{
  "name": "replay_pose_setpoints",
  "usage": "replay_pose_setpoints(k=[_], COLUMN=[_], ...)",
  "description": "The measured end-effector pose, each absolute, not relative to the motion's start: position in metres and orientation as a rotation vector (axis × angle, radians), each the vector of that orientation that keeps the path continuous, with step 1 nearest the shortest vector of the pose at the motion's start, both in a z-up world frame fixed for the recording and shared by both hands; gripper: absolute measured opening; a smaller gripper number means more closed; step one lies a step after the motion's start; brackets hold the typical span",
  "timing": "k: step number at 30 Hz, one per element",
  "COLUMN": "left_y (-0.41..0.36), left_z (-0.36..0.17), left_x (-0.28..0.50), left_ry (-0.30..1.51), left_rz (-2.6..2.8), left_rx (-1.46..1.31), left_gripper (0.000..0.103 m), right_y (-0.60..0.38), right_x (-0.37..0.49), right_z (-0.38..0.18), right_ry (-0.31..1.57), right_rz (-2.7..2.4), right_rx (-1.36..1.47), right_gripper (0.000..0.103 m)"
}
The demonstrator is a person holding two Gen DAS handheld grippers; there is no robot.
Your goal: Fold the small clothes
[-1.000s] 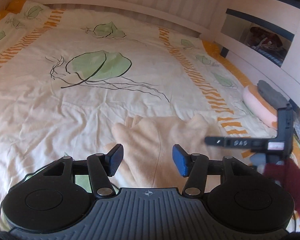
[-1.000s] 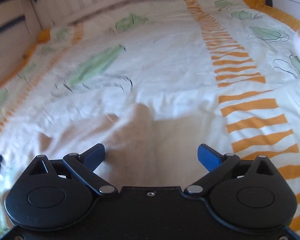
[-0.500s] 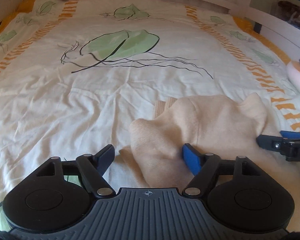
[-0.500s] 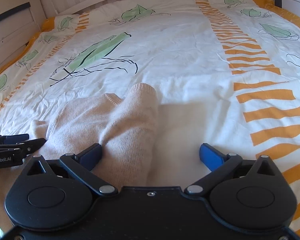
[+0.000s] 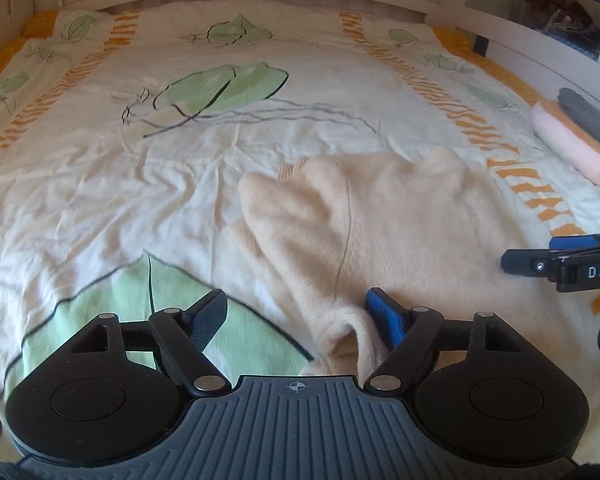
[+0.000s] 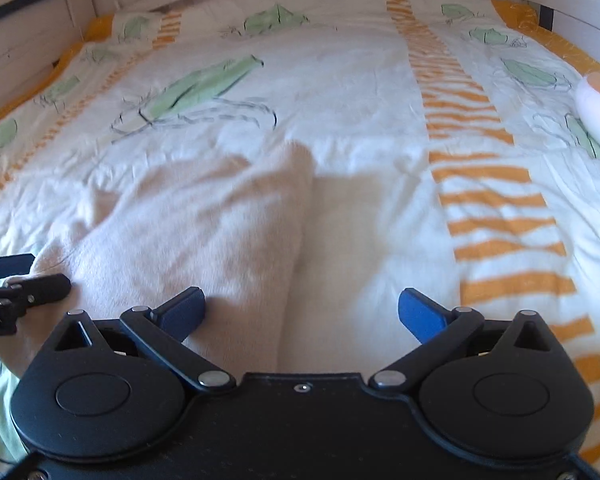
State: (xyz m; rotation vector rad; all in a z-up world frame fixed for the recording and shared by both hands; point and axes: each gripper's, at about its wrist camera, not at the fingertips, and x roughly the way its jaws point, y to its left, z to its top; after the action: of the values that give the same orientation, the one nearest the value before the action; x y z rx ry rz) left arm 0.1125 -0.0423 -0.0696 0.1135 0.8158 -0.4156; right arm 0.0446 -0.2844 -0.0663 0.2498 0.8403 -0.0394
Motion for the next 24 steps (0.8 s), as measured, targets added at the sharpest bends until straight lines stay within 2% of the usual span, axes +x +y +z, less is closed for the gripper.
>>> replay_pose_setpoints(k=[5, 12, 24], left_y=[-0.028, -0.031, -0.049], left_z=[-0.062, -0.034, 0.002], left_x=[0.109, 0.078, 0.033], left_ry=[0.827, 0.758, 0.682], left_rz=[-0.402, -0.409, -0.364], left_rx=[0.037, 0.022, 0.051], left_gripper=[0.078, 0.078, 0.078], right_y=[-0.284, -0.267, -0.248], right_x=[0.03, -0.011, -0.051], right_z=[-0.052, -0.008, 0.015], right_ry=[0.816, 0.688, 0.621], right_rz=[-0.032, -0.008, 0.072], right_rx=[0.271, 0.215, 0.238], right_gripper=[0.103, 0.103, 0.103])
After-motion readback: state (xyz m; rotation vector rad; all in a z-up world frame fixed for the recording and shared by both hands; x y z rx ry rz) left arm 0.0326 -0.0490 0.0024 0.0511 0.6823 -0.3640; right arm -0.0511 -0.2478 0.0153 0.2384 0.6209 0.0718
